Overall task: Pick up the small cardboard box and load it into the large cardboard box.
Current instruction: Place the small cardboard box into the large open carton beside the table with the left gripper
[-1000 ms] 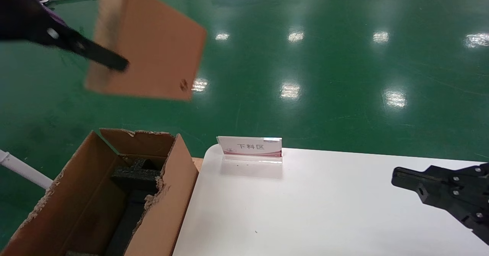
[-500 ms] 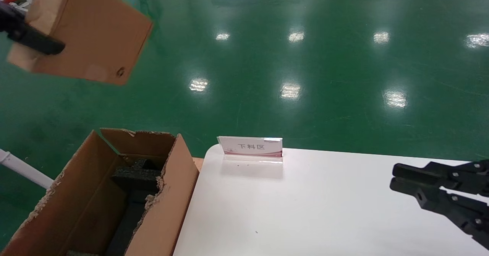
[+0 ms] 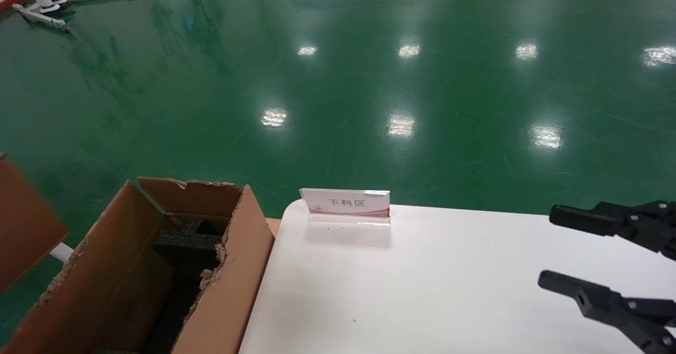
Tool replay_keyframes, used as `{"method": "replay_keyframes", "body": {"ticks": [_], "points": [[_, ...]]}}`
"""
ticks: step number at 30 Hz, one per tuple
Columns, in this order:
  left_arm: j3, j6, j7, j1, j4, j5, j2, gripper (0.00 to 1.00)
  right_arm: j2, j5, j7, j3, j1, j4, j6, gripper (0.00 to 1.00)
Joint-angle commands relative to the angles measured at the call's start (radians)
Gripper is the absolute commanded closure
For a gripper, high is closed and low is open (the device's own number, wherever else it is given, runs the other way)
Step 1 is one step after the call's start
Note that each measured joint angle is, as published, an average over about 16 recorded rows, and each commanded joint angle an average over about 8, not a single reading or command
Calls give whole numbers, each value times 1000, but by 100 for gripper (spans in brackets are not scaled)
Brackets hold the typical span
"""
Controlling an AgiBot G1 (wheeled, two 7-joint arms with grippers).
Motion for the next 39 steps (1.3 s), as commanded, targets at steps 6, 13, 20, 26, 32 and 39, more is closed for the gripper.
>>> {"method": "replay_keyframes", "body": {"ticks": [6,13,20,26,32,39], "points": [[132,0,-7,-16,31,-118,32,100,0,0,0,0,0,0,0,0],[209,0,40,-23,142,-256,24,100,0,0,0,0,0,0,0,0],[233,-13,107,-26,260,-348,-22,100,0,0,0,0,0,0,0,0],[232,-39,162,-15,333,-381,-76,100,0,0,0,0,0,0,0,0],[232,-58,199,28,370,-391,-132,100,0,0,0,0,0,0,0,0],[232,-71,225,103,403,-384,-180,100,0,0,0,0,0,0,0,0]]}}
